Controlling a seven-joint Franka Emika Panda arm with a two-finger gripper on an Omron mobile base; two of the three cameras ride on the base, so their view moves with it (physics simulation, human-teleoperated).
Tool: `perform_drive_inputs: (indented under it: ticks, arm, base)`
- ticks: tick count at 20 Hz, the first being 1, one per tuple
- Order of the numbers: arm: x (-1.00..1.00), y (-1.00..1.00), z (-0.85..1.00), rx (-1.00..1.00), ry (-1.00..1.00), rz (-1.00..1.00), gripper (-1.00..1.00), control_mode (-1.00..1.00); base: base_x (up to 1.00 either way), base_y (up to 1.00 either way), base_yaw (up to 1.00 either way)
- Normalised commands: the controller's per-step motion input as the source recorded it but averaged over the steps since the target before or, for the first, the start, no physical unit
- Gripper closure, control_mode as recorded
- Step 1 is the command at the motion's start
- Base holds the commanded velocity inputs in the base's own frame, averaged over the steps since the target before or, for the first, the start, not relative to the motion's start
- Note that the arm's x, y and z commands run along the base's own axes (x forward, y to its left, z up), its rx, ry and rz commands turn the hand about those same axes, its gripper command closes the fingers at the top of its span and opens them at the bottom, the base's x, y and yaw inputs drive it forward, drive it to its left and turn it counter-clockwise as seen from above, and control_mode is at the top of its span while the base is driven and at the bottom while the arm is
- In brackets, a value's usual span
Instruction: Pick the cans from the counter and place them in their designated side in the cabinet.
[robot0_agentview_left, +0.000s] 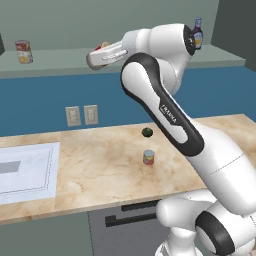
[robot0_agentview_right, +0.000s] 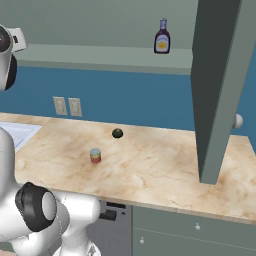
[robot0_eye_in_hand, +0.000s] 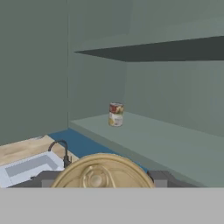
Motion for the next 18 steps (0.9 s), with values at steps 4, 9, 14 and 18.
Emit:
perform_drive_inputs:
  ticks: [4,9,14,18]
  arm:
    - [0.19,0.06,0.0,0.0,0.0,0.0,1.0,-1.0]
    - [0.22,0.08,0.0,0.0,0.01,0.0,1.0,-1.0]
    - [0.2,0.12,0.0,0.0,0.01,0.0,1.0,-1.0]
    - [0.18,0.15,0.0,-0.01,0.01,0.0,1.0,-1.0]
  base:
    - [0.0,0.0,0.0]
    - [0.0,0.0,0.0]
    - [0.0,0.0,0.0]
    - [0.0,0.0,0.0]
